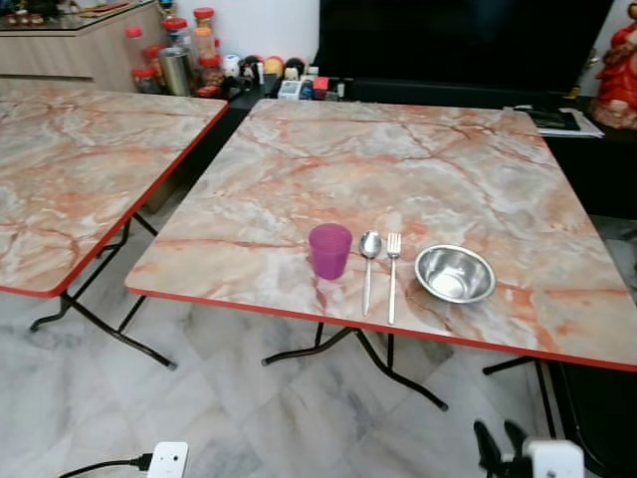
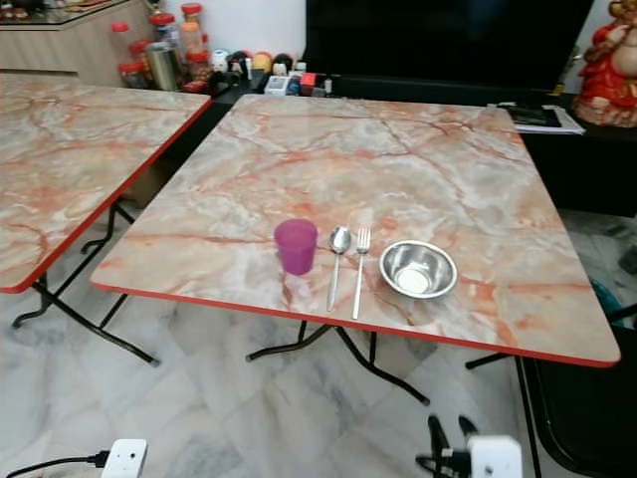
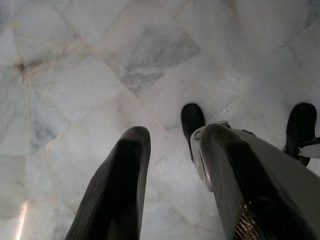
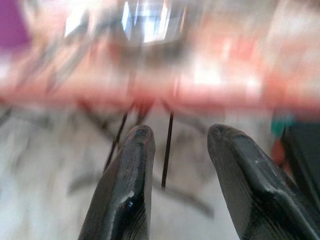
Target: Setting the table
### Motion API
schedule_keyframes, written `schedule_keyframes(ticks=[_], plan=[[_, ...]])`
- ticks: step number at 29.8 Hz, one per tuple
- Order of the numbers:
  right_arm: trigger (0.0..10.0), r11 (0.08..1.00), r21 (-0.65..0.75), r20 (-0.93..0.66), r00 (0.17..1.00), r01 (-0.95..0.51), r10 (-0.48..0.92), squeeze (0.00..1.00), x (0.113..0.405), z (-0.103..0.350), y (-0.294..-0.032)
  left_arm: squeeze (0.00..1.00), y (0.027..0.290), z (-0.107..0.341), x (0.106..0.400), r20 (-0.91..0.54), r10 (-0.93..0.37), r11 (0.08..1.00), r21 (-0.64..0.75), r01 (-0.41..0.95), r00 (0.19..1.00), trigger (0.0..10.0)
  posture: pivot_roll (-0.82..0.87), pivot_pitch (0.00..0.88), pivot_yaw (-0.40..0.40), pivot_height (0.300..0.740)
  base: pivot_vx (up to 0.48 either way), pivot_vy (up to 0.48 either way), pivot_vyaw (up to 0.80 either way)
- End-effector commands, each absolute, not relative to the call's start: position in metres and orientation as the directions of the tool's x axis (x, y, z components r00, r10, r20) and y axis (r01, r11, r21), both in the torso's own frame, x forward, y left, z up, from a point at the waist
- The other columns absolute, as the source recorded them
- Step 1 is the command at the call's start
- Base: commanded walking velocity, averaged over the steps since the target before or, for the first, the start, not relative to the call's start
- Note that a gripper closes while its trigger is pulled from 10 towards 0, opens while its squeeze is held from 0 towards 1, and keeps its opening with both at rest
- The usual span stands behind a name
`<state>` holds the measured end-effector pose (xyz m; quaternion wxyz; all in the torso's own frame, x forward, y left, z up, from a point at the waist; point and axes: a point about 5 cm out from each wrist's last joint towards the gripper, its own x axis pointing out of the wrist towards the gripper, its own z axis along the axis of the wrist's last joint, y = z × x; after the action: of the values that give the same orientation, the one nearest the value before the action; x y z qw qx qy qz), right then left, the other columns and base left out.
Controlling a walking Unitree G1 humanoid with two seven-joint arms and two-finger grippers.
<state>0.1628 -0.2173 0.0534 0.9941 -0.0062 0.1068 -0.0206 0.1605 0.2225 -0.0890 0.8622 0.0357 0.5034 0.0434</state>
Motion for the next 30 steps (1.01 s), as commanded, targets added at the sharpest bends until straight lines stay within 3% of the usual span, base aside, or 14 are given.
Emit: schedule_keyframes(ticks=[1,3,6,11,18,19,20,21,30], plan=[[10.0,0.997,-0.006,-0.137,0.988,0.077,-0.078,0.0,0.186,0.075,-0.221,0.0,0.223,-0.088,0.162,-0.866,0.111,0.993,0.11,-0.031,0.487,10.0,-0.13,0.0,0.008,0.74,0.0,0.0,0.0],[10.0,0.996,0.005,-0.096,0.992,0.086,-0.085,0.0,0.212,0.088,-0.221,0.0,0.222,-0.088,0.162,-0.866,0.113,0.993,0.11,-0.035,0.488,10.0,-0.12,0.0,0.008,0.74,0.0,0.0,0.0],[10.0,0.997,0.007,-0.079,0.994,0.078,-0.077,0.0,0.223,0.093,-0.22,0.0,0.222,-0.088,0.163,-0.865,0.114,0.993,0.108,-0.04,0.489,10.0,-0.11,0.0,0.006,0.74,0.0,0.0,0.0],[10.0,1.0,0.01,-0.028,0.999,0.03,-0.029,0.0,0.297,0.128,-0.209,0.0,0.225,-0.087,0.164,-0.859,0.134,0.991,0.118,-0.064,0.494,10.0,-0.1,0.0,0.008,0.74,0.0,0.0,0.0],[10.0,0.993,0.028,-0.115,0.987,0.113,-0.109,0.0,0.358,0.162,-0.216,0.0,0.226,-0.087,0.165,-0.857,0.143,0.99,0.123,-0.073,0.495,10.0,-0.09,0.0,0.02,0.74,0.0,0.0,0.0],[10.0,0.993,0.018,-0.129,0.985,0.117,-0.114,0.33,0.366,0.166,-0.217,0.0,0.226,-0.087,0.165,-0.857,0.143,0.99,0.124,-0.072,0.495,10.0,-0.09,0.0,0.022,0.74,0.0,0.0,0.0],[10.0,0.993,0.018,-0.129,0.985,0.117,-0.114,0.33,0.366,0.166,-0.217,0.0,0.226,-0.087,0.165,-0.857,0.143,0.99,0.124,-0.072,0.495,10.0,-0.09,0.0,0.022,0.74,0.0,0.0,0.0],[10.0,0.988,0.064,-0.155,0.979,0.14,-0.129,1.0,0.377,0.172,-0.219,0.0,0.226,-0.087,0.164,-0.859,0.142,0.99,0.122,-0.072,0.493,10.0,-0.08,0.0,0.02,0.74,0.0,0.0,0.0],[10.0,0.972,0.088,-0.304,0.935,0.218,-0.182,1.0,0.388,0.161,-0.228,0.0,0.225,-0.088,0.163,-0.864,0.134,0.991,0.112,-0.074,0.484,10.0,-0.07,0.0,0.02,0.74,0.0,0.0,0.0]])
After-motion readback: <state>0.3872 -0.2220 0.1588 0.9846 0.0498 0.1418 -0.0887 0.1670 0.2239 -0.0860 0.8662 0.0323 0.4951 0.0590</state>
